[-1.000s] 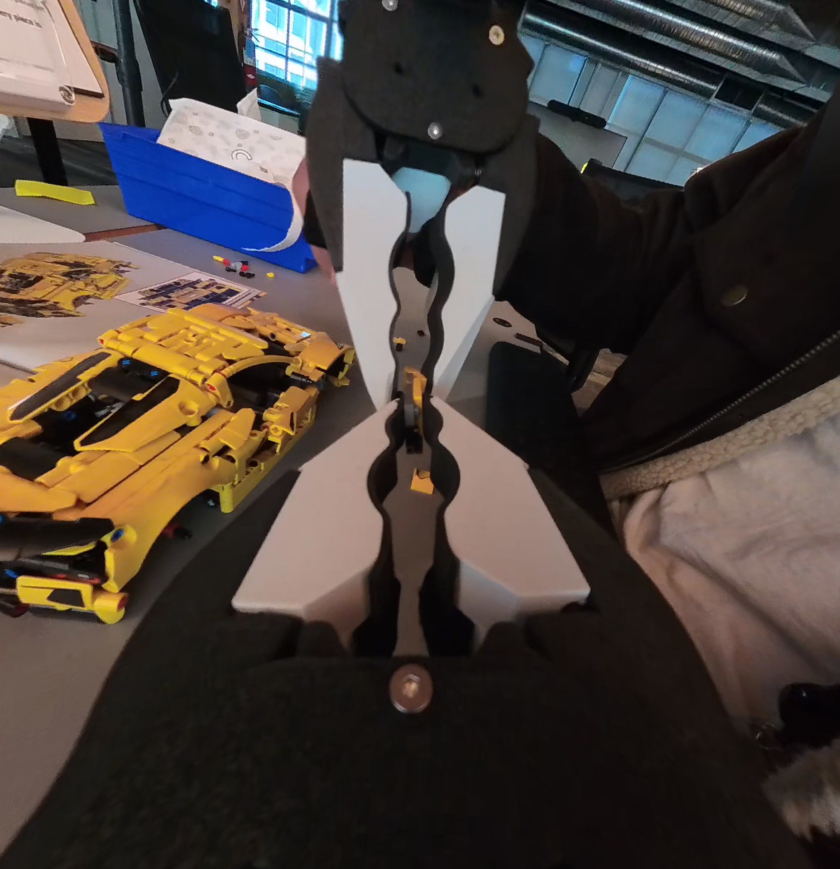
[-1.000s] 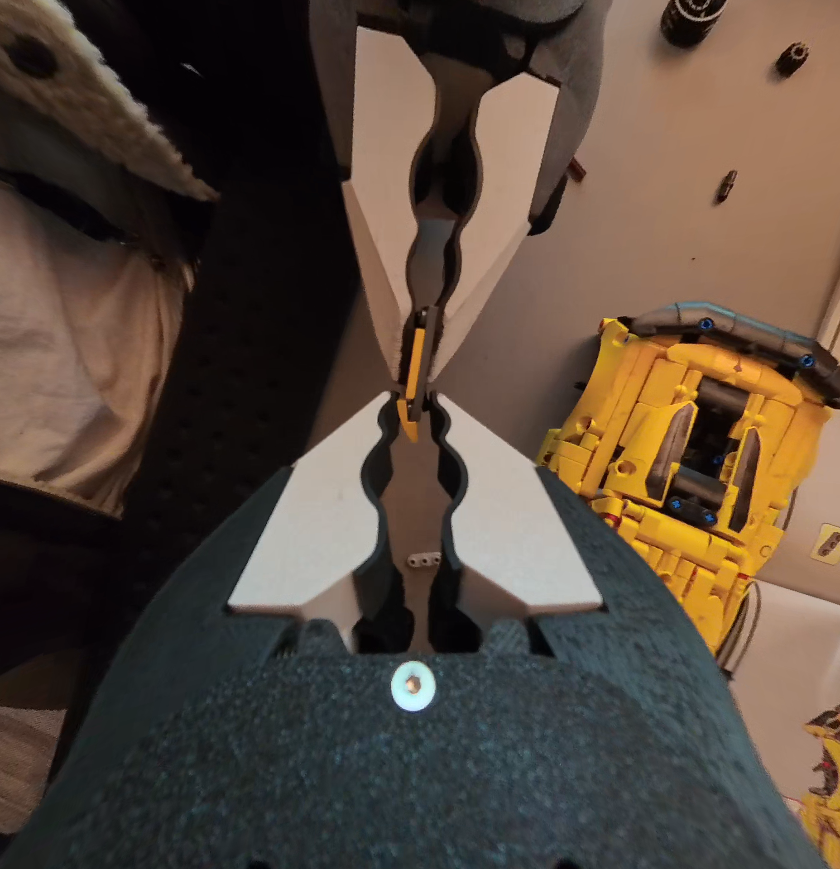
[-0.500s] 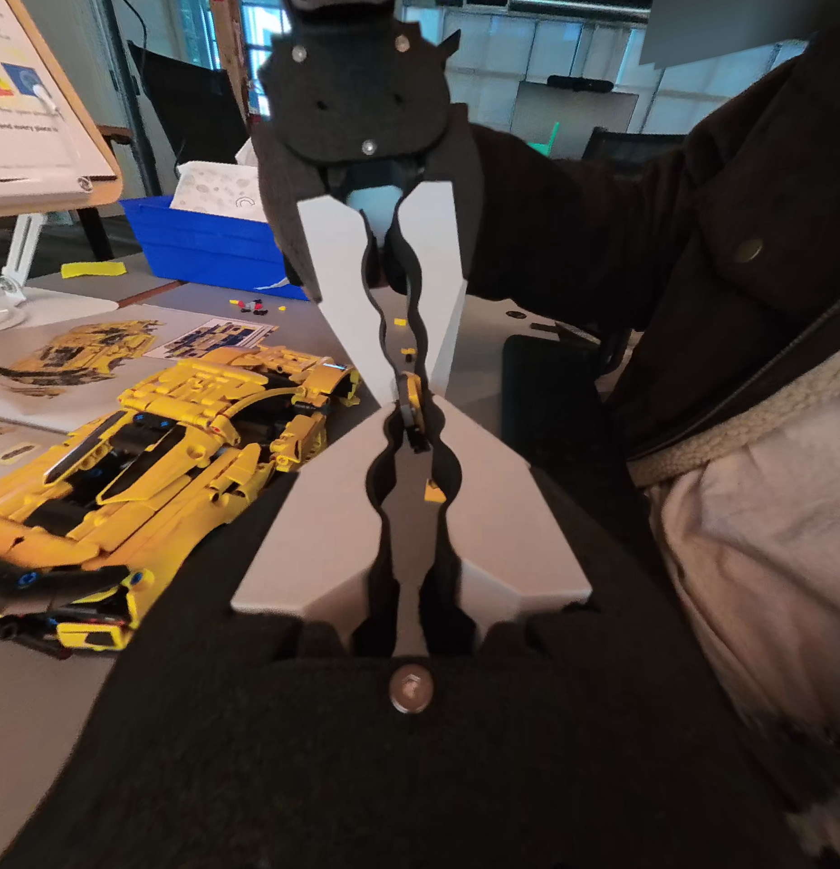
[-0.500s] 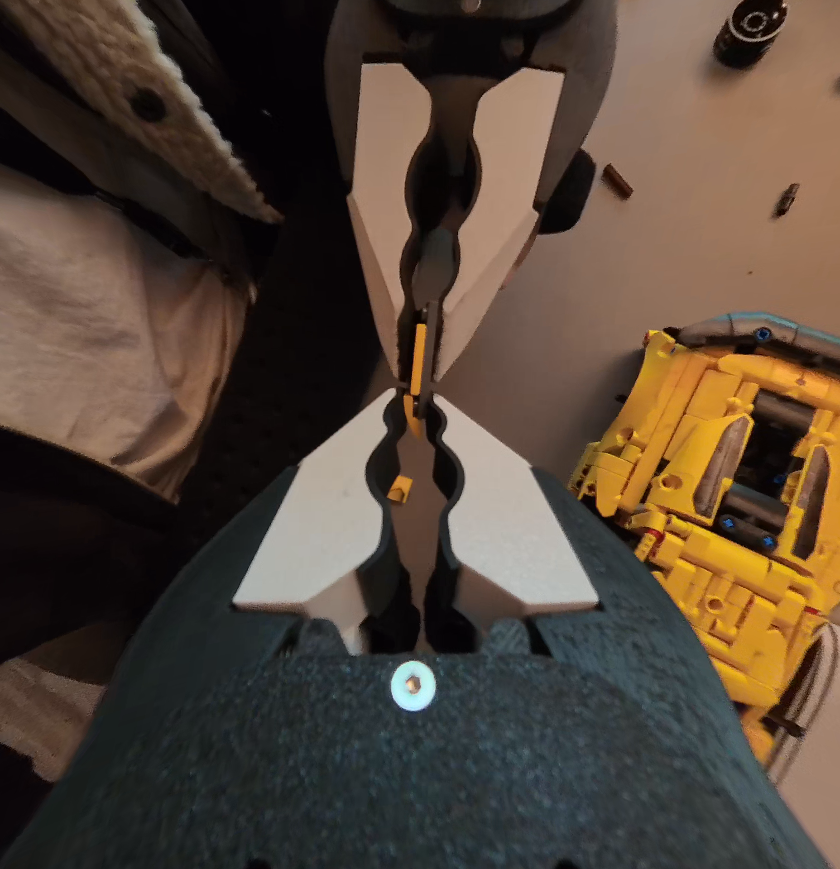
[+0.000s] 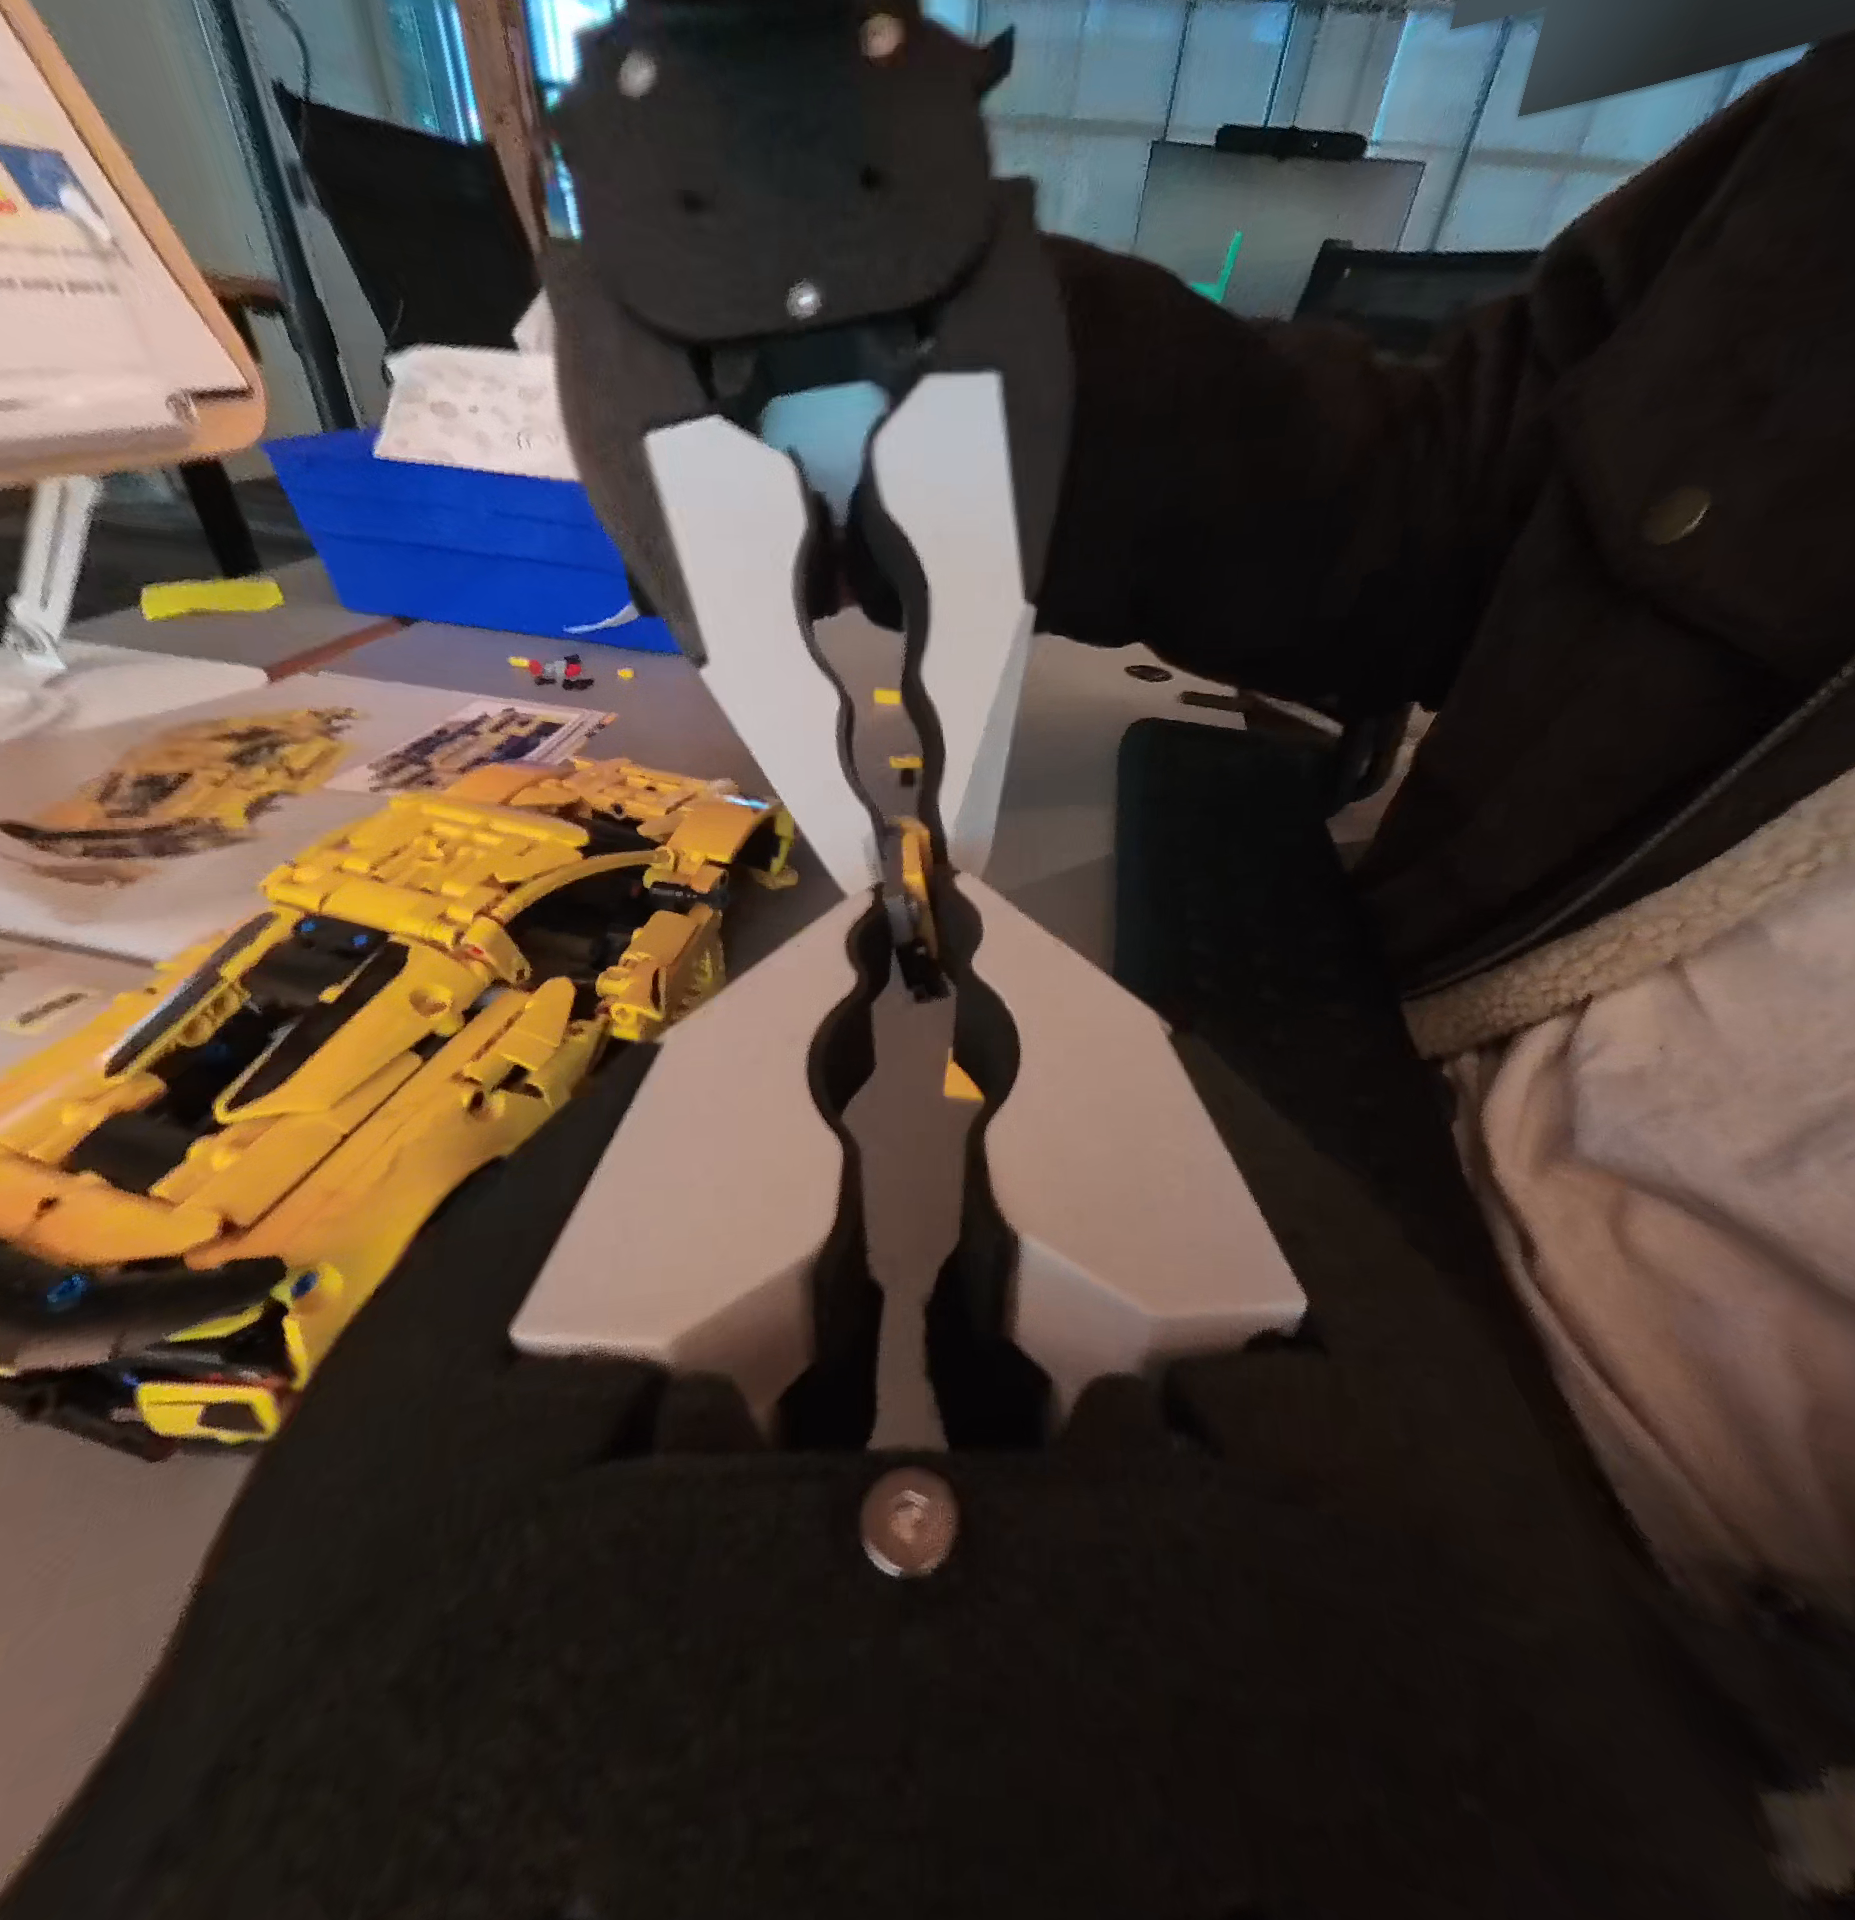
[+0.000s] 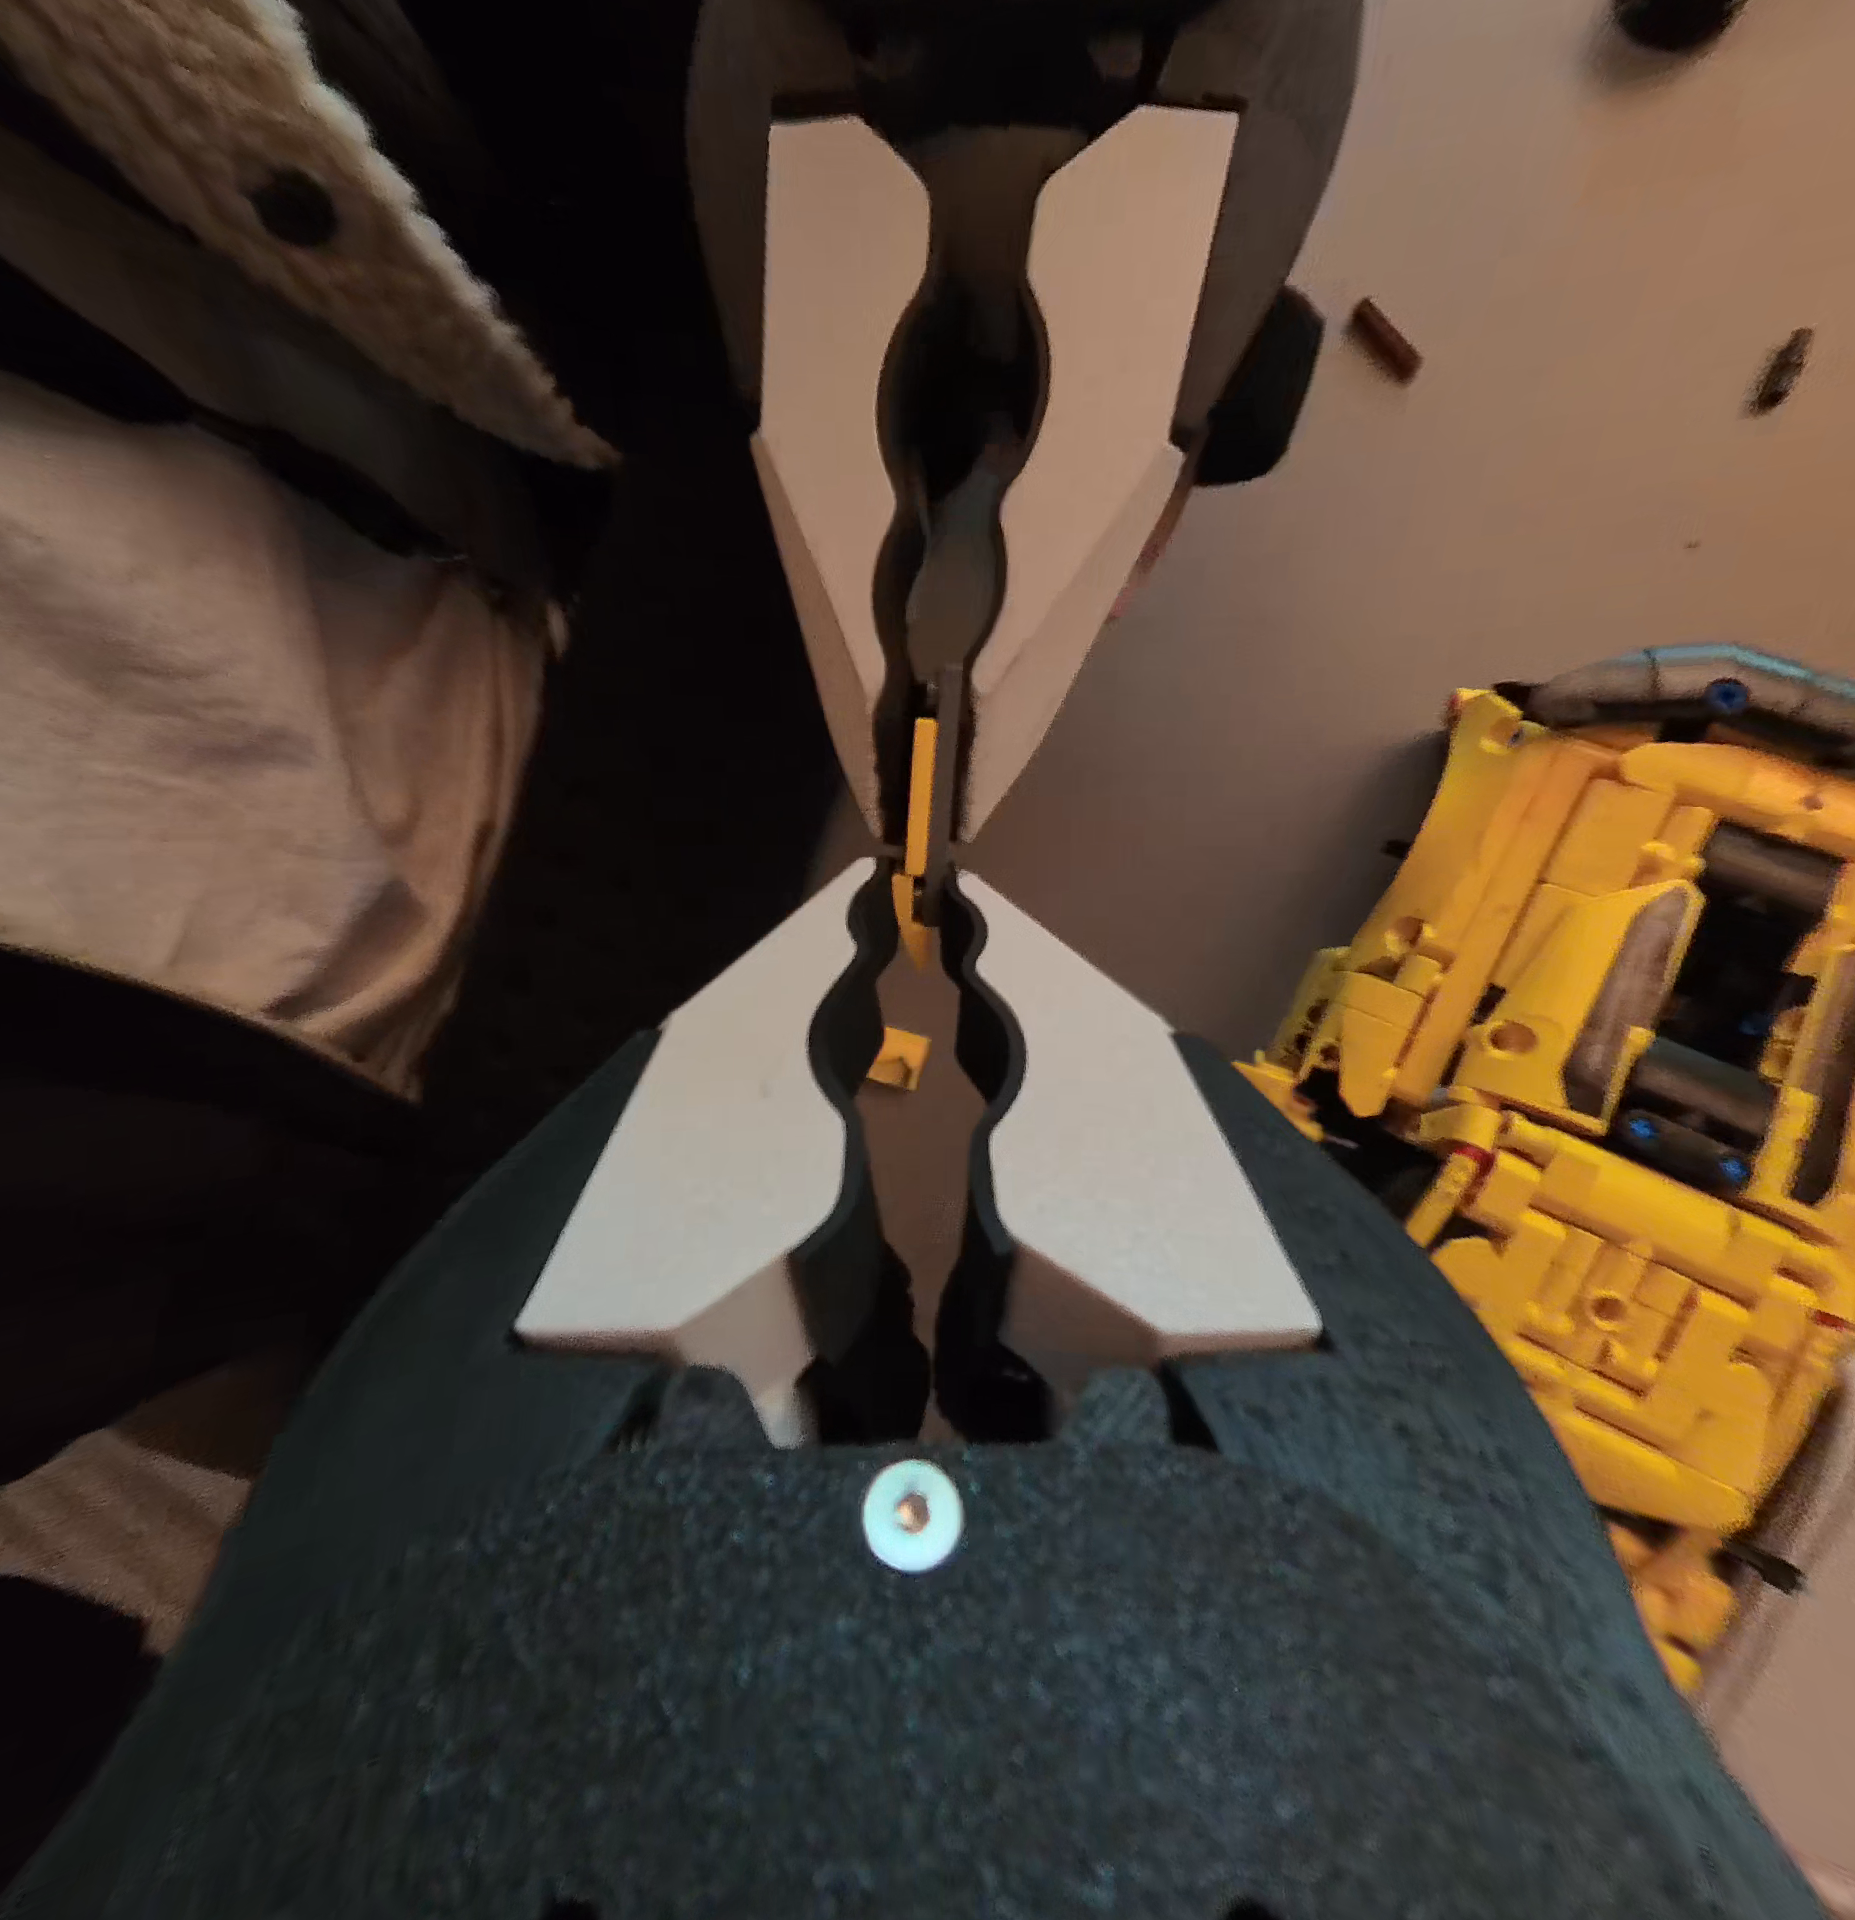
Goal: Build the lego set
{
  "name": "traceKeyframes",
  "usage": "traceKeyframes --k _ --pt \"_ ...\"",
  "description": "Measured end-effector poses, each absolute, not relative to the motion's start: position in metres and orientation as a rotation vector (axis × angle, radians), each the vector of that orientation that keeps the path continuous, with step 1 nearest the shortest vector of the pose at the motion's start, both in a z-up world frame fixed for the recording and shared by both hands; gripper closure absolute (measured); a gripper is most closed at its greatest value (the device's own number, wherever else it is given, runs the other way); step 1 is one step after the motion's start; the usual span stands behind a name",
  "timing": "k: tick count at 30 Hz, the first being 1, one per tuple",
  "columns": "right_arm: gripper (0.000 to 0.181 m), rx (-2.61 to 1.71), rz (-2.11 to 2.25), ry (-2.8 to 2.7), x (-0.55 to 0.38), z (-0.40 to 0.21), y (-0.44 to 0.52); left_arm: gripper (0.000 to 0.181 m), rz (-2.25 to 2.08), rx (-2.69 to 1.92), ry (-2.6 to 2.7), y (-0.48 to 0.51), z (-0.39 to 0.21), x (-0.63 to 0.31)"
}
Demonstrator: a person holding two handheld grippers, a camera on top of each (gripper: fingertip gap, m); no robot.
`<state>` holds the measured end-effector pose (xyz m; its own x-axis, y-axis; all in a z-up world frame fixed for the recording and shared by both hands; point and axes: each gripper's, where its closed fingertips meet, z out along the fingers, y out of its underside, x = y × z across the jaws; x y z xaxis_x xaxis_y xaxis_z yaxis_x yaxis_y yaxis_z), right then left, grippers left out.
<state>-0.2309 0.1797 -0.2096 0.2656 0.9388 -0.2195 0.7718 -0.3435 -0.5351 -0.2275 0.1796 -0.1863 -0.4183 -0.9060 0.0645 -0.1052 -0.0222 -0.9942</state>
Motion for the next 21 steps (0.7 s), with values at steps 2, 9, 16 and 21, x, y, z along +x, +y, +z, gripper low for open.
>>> traceKeyframes --k 2,9,16,21 --pt "0.174 -2.206 0.886 -1.525 -0.232 -0.207 0.175 0.173 -1.499 -1.055 1.587 0.178 -0.185 -0.228" --pt "0.174 -2.227 0.852 -1.518 -0.230 -0.219 0.175 0.173 -1.469 -1.121 1.632 0.176 -0.197 -0.225" --pt "0.173 -2.260 0.636 -1.470 -0.230 -0.213 0.192 0.174 -1.560 -1.202 1.541 0.189 -0.189 -0.226" --pt "0.168 -2.181 0.682 -1.383 -0.236 -0.196 0.198 0.175 -1.684 -1.183 1.452 0.193 -0.173 -0.232"
